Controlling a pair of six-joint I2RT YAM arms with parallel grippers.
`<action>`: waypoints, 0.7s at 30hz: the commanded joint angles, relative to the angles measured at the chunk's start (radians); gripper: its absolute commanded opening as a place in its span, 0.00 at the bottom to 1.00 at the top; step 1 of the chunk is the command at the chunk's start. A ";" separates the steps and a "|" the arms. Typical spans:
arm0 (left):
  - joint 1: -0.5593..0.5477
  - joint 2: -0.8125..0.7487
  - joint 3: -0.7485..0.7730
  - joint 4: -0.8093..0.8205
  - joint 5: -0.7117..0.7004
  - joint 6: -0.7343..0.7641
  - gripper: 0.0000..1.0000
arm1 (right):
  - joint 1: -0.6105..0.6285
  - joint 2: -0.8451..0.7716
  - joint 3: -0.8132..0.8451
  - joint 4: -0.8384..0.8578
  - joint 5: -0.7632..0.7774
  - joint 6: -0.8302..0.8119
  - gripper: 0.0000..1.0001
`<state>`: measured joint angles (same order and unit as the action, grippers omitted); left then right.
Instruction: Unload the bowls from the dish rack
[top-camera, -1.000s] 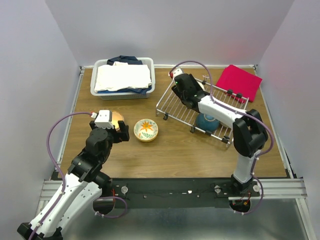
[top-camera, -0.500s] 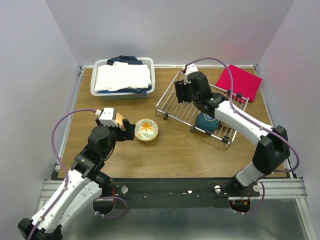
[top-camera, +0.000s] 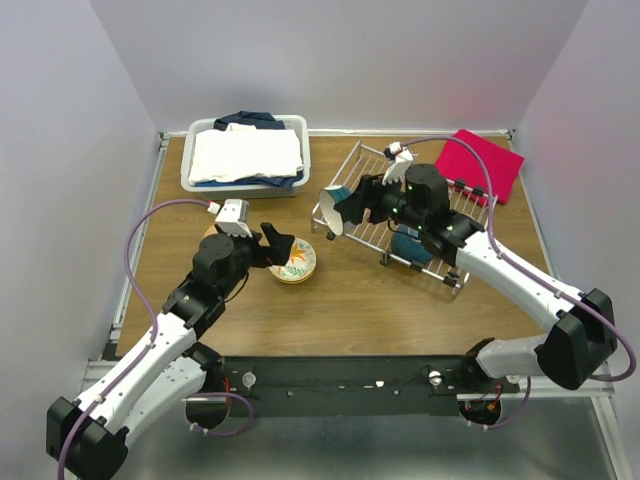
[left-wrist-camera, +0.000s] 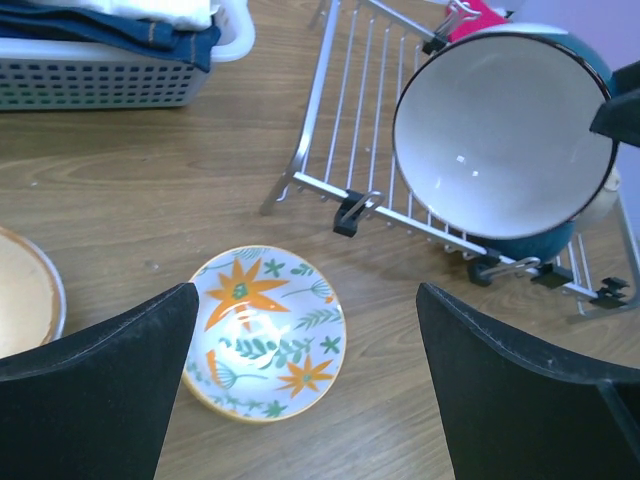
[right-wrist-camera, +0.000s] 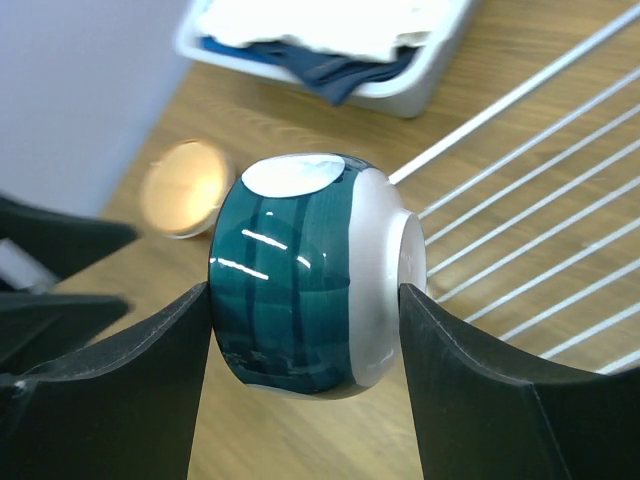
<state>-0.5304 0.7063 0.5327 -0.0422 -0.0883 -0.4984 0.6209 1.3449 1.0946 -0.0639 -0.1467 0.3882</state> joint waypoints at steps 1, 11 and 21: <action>0.003 0.056 0.038 0.162 0.062 -0.048 0.99 | 0.000 -0.064 -0.079 0.265 -0.201 0.214 0.50; 0.003 0.154 0.047 0.275 0.150 -0.123 0.97 | 0.000 -0.073 -0.211 0.501 -0.318 0.434 0.51; 0.003 0.243 0.058 0.306 0.177 -0.169 0.73 | 0.000 -0.053 -0.274 0.656 -0.390 0.547 0.53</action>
<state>-0.5304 0.9253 0.5629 0.2089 0.0540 -0.6331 0.6209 1.3060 0.8406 0.4007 -0.4713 0.8421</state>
